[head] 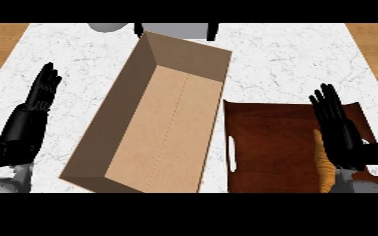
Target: Pick the croissant from the tray and place it in the cardboard box
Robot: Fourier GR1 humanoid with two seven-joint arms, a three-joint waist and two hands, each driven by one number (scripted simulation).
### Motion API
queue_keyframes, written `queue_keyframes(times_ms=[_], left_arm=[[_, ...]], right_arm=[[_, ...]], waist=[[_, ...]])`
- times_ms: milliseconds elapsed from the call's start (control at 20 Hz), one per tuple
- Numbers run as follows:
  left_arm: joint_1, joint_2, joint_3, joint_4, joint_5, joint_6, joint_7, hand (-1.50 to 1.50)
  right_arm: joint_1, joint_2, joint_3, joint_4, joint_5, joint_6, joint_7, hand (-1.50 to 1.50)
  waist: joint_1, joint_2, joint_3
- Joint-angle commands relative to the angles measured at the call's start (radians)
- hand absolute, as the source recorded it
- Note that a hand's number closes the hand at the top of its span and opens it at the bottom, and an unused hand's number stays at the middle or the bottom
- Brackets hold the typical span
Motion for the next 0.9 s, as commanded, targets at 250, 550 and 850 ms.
queue_keyframes(times_ms=[250, 550, 850], left_arm=[[0.058, 0.124, 0.088, 0.184, -0.103, 0.075, 0.164, 0.00], [0.042, 0.073, 0.046, 0.189, -0.089, 0.063, 0.212, 0.00], [0.001, 0.063, 0.046, 0.260, -0.119, 0.061, 0.208, 0.00]], right_arm=[[0.093, -0.160, -0.108, 0.023, -0.267, 0.504, -0.094, -1.50], [0.204, -0.221, -0.055, 0.204, 0.129, 0.448, -0.571, -1.50], [0.136, -0.295, -0.093, 0.391, 0.159, 0.619, -0.866, -1.50]], waist=[[-0.019, -0.015, 0.001], [-0.018, -0.010, 0.005], [-0.005, -0.013, 0.002]])
